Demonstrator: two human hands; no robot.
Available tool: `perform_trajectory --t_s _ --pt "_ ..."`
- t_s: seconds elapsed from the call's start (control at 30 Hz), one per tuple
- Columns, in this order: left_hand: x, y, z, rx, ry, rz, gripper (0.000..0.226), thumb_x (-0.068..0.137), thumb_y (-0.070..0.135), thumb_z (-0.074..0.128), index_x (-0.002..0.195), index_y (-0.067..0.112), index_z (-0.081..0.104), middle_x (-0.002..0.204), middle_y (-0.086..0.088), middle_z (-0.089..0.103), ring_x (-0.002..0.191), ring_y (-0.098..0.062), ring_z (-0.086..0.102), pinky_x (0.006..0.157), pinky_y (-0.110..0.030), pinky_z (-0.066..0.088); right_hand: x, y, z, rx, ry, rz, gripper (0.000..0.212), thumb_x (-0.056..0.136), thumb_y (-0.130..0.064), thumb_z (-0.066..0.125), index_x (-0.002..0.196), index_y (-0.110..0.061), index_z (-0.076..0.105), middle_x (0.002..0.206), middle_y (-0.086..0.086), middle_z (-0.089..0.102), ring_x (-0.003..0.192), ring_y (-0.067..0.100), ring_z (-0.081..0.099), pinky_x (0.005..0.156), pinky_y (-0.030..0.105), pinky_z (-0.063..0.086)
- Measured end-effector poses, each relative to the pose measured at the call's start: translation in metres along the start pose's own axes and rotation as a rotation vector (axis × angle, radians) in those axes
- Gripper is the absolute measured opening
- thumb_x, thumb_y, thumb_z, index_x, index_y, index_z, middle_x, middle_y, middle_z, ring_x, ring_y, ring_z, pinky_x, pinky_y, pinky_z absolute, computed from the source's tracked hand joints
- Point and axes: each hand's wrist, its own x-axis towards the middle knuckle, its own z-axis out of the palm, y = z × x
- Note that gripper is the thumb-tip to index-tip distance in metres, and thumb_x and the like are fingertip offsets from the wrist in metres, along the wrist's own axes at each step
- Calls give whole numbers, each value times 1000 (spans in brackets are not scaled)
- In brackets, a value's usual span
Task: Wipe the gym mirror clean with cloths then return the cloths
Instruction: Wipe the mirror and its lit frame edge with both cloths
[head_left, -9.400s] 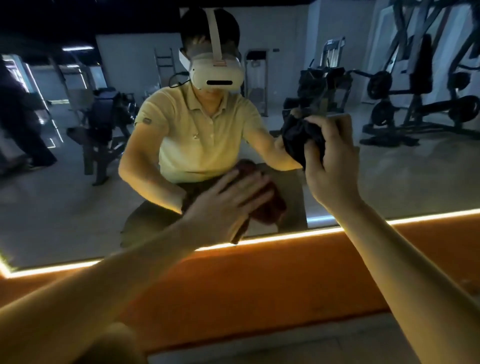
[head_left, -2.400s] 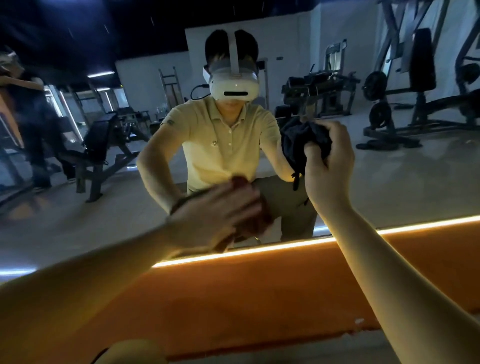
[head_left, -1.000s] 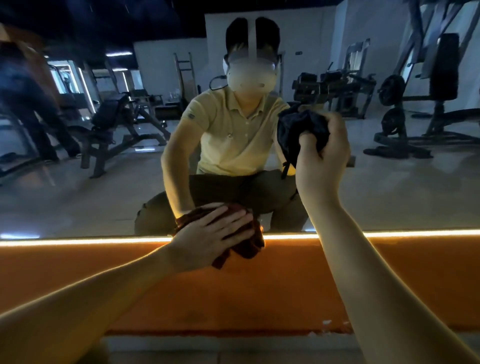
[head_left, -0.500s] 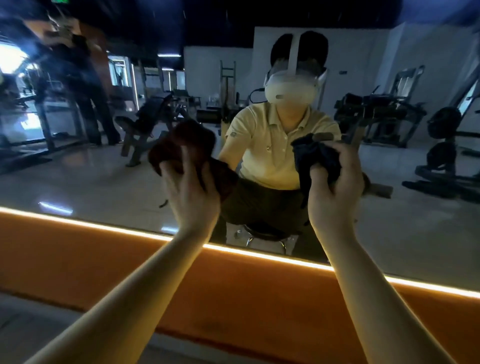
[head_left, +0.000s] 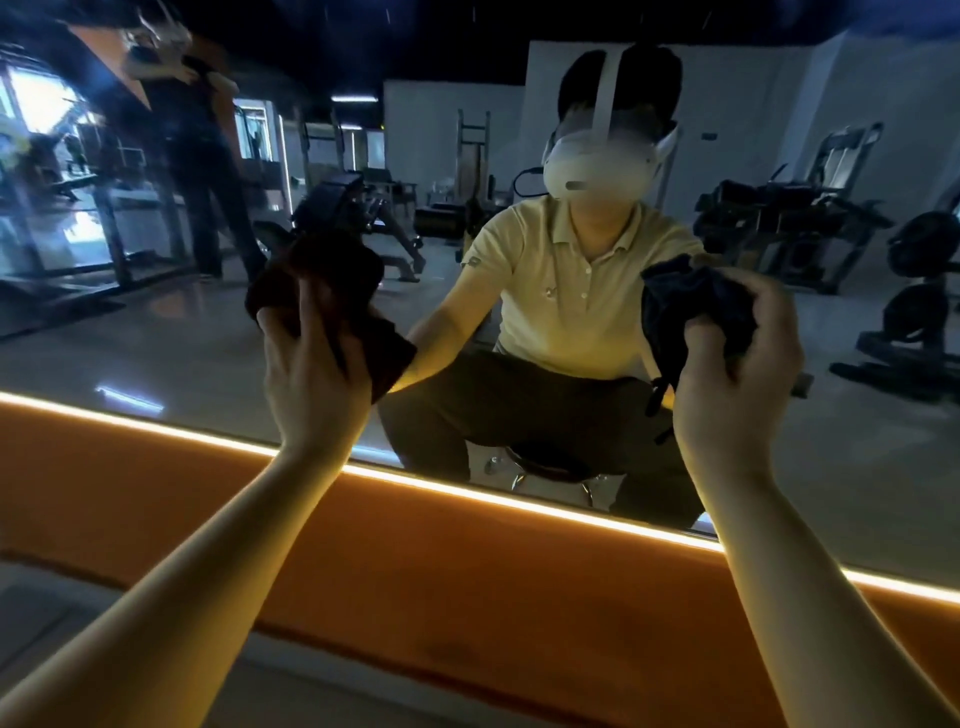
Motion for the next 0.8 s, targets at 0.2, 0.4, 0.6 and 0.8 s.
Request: perform_trajectory --t_s 0.2,0.4,0.6,0.8 --pt "-48 34 23 -85 -107 204 55 110 31 44 160 11 37 135 -19 44 106 -26 54 78 -43 57 -13 -7 20 -84 -142 -114 28 96 -7 56 122 3 61 115 13 62 106 27 61 88 51 52" --pt "-95 89 53 -170 -233 484 58 108 35 45 163 21 31 119 -10 47 102 -25 53 84 -40 54 6 -27 14 -185 -168 -137 27 95 -4 58 120 5 63 112 18 62 102 20 60 87 25 49" --pt "-151 118 79 21 -473 838 59 102 39 51 159 29 40 124 -4 55 110 -26 58 112 -53 41 -1 19 -73 -317 -69 -57 25 96 1 59 121 4 61 113 19 62 103 25 61 86 22 47" --pt "-168 151 85 213 -585 1039 68 94 39 69 158 37 44 132 -5 62 122 -25 63 114 -48 43 1 54 -124 -317 -24 60 26 96 3 57 122 4 60 116 20 63 108 28 62 89 40 55"
